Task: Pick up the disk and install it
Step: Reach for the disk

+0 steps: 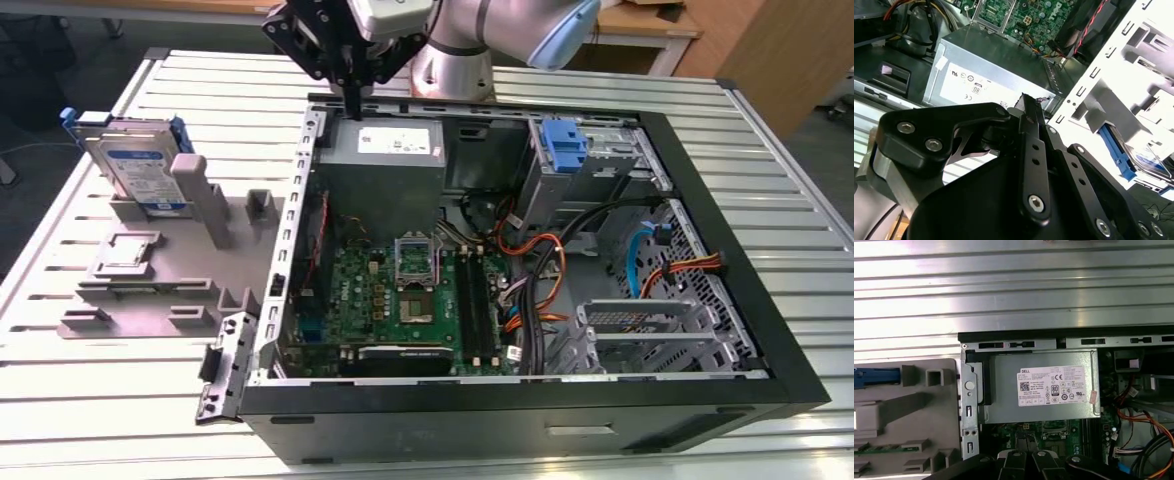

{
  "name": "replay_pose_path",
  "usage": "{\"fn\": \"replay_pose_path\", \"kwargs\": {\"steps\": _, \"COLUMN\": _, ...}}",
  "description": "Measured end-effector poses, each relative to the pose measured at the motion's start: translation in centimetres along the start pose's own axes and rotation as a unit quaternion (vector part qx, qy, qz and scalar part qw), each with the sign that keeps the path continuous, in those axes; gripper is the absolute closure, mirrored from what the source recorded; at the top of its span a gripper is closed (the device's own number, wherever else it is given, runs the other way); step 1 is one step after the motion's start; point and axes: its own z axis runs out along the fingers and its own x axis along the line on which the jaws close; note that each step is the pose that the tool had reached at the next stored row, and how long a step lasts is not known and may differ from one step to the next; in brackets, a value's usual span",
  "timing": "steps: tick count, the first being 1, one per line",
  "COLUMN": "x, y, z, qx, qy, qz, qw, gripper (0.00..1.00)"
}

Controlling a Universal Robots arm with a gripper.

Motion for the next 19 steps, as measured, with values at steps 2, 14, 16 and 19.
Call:
{"fn": "replay_pose_path", "kwargs": {"steps": 2, "x": 0.11, "y": 0.00, "z": 0.00, "qx": 0.0000, "qy": 0.0000, "qz": 0.000, "qw": 1.0000, "gripper": 0.90}}
{"fn": "replay_pose_path", "kwargs": {"steps": 14, "x": 0.79, "y": -0.06, "z": -0.02, "qx": 0.0000, "qy": 0.0000, "qz": 0.000, "qw": 1.0000, "gripper": 0.90}}
{"fn": "replay_pose_path", "kwargs": {"steps": 16, "x": 1.15, "y": -0.07, "z": -0.03, "qx": 0.0000, "qy": 0.0000, "qz": 0.000, "qw": 1.0000, "gripper": 0.90}}
{"fn": "replay_pose_path", "kwargs": {"steps": 19, "x": 1.62, "y": -0.06, "z": -0.04, "qx": 0.0000, "qy": 0.0000, "qz": 0.000, "qw": 1.0000, "gripper": 0.90}}
